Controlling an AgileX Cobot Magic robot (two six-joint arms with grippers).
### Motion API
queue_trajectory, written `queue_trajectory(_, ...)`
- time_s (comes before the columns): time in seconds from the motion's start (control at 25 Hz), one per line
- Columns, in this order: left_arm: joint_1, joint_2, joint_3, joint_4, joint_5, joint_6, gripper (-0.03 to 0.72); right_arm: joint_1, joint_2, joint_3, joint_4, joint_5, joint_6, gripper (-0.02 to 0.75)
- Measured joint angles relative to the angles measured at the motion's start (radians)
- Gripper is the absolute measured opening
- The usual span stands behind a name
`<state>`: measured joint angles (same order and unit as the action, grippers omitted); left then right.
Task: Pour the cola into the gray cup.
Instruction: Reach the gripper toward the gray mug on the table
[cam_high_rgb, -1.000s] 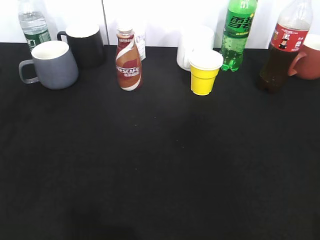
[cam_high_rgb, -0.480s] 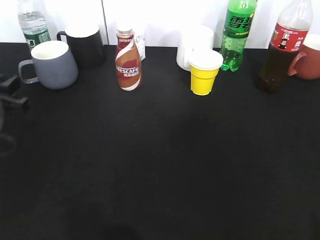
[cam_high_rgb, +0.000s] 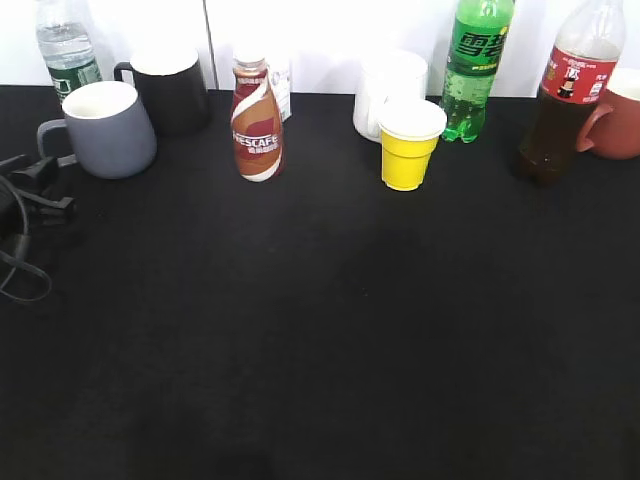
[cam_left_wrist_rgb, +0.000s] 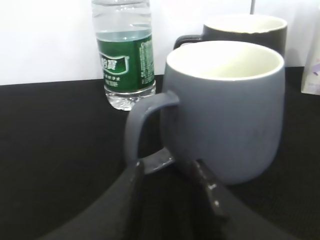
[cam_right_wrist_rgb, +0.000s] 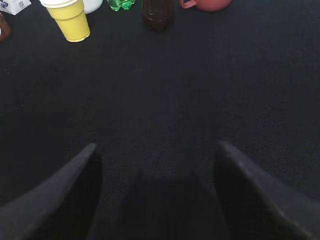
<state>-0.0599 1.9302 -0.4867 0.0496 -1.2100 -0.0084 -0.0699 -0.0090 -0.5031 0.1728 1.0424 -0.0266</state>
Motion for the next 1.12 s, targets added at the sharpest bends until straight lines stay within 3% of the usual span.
queue_trajectory(0.12,0.000,0.000,0.000,-0.020,0.000,0.000,0.372,0.000,0.000,0.000,0.000,0.000,0.000,0.532)
queue_trajectory(0.2,0.000,0.000,-0.003,-0.081,0.000,0.000,0.405,0.000,0.000,0.000,0.000,0.000,0.000,0.532)
queue_trajectory(0.76,0.002,0.107,-0.213,-0.093,0.009,0.000,0.412,0.000,0.000,0.000,-0.007,0.000,0.000,0.532)
queue_trajectory(1.12,0.021,0.163,-0.229,-0.111,-0.004,0.000,0.409,0.000,0.000,0.000,-0.008,0.000,0.000,0.532)
